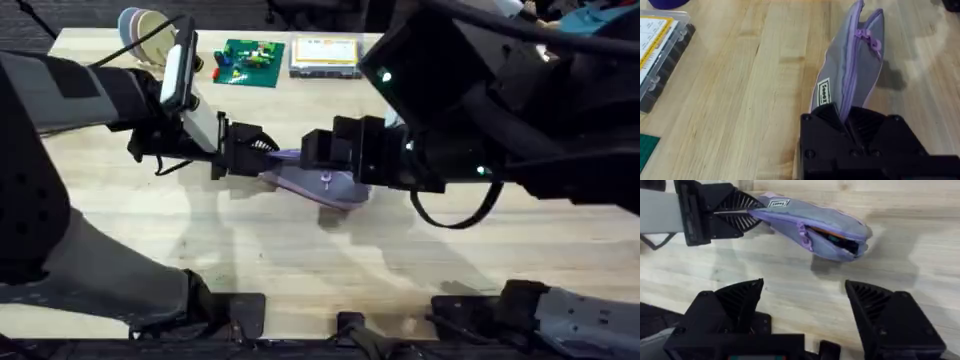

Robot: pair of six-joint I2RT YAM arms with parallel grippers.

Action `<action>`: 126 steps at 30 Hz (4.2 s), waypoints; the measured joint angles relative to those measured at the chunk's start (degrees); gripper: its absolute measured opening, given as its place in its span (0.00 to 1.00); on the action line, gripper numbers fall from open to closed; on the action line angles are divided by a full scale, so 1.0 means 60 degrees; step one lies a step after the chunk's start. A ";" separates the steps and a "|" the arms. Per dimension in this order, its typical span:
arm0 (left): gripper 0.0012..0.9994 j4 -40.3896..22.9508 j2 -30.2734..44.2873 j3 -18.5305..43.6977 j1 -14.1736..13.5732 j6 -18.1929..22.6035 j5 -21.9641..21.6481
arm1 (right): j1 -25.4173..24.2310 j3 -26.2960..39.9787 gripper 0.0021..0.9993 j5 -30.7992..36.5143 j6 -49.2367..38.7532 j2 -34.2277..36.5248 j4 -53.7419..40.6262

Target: Unzip the bag, pick up the pens from the table one at a time and place them inside, then zip the bag closed.

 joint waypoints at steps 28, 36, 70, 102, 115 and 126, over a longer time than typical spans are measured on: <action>0.04 0.0000 -0.0002 0.0000 0.0000 -0.0002 0.0000 | 0.0391 0.0000 1.00 -0.0171 -0.0044 0.1714 0.1313; 0.04 0.0000 -0.0002 0.0000 0.0000 -0.0002 0.0000 | 0.0391 0.0000 1.00 -0.0123 -0.0044 0.2228 0.1560; 0.04 0.0022 -0.0002 0.0000 0.0000 -0.0002 -0.0004 | 0.0337 0.0000 0.65 0.1566 -0.0074 0.3682 0.2234; 0.04 0.0025 -0.0001 0.0000 0.0000 0.0001 -0.0007 | 0.0195 0.0000 0.13 0.1691 -0.0073 0.3663 0.2160; 0.04 0.0025 -0.0002 0.0000 0.0000 -0.0002 -0.0007 | 0.0195 0.0000 0.09 0.1683 -0.0073 0.3269 0.2025; 0.04 0.0015 -0.0002 0.0000 0.0000 -0.0002 0.0002 | 0.0193 0.0000 0.03 0.1647 -0.0170 0.2669 0.1421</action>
